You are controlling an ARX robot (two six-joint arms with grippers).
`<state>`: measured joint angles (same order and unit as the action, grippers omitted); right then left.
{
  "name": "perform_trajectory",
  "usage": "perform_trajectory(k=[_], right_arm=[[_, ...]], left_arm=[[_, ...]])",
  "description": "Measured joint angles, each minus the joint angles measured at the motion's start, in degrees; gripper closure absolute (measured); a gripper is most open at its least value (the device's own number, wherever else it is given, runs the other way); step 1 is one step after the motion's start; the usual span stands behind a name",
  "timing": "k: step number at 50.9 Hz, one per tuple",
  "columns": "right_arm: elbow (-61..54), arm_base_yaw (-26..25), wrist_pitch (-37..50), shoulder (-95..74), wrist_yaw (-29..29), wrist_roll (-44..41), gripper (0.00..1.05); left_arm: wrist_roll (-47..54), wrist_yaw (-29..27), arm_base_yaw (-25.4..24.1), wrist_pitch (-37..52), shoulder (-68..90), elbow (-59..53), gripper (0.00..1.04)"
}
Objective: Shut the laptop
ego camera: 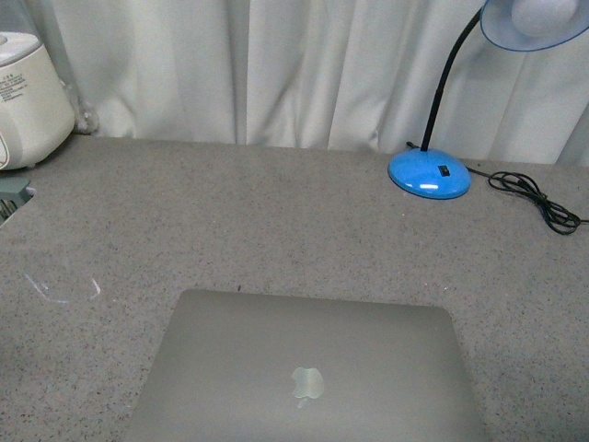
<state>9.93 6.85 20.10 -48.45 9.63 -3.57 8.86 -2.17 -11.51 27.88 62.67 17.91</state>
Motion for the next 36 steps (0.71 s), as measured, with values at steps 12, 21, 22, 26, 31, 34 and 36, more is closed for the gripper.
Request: perform_trajectory(k=[12, 21, 22, 26, 31, 34, 36], right_arm=[[-9.7, 6.2, -5.6, 19.5, 7.7, -3.2, 1.03], [-10.4, 5.6, 5.5, 22.4, 3.0, -0.6, 1.03], [-10.4, 5.6, 6.1, 22.9, 2.9, -0.3, 1.03], [-10.5, 5.8, 5.7, 27.3, 2.8, 1.6, 1.03], [-10.4, 4.3, -0.6, 32.7, 0.9, 2.4, 1.03], [-10.4, 3.1, -3.4, 35.1, -0.2, 2.6, 1.03], [-10.4, 2.4, -4.4, 35.9, -0.7, 2.7, 1.03]], left_arm=[[-5.0, -7.2, 11.7, -1.9, -19.1, -11.8, 1.01], [-8.4, -0.7, 12.7, 5.5, -25.2, -17.0, 1.01], [-8.5, 0.4, 12.3, 5.0, -26.9, -17.0, 1.01], [-8.8, 1.7, 11.7, -2.2, -36.0, -17.0, 1.01], [-8.8, 2.2, 11.7, -5.2, -40.2, -17.0, 1.01], [-8.8, 2.2, 11.7, -6.9, -41.8, -17.0, 1.01], [-8.8, 2.2, 11.7, -7.6, -42.5, -17.0, 1.01]])
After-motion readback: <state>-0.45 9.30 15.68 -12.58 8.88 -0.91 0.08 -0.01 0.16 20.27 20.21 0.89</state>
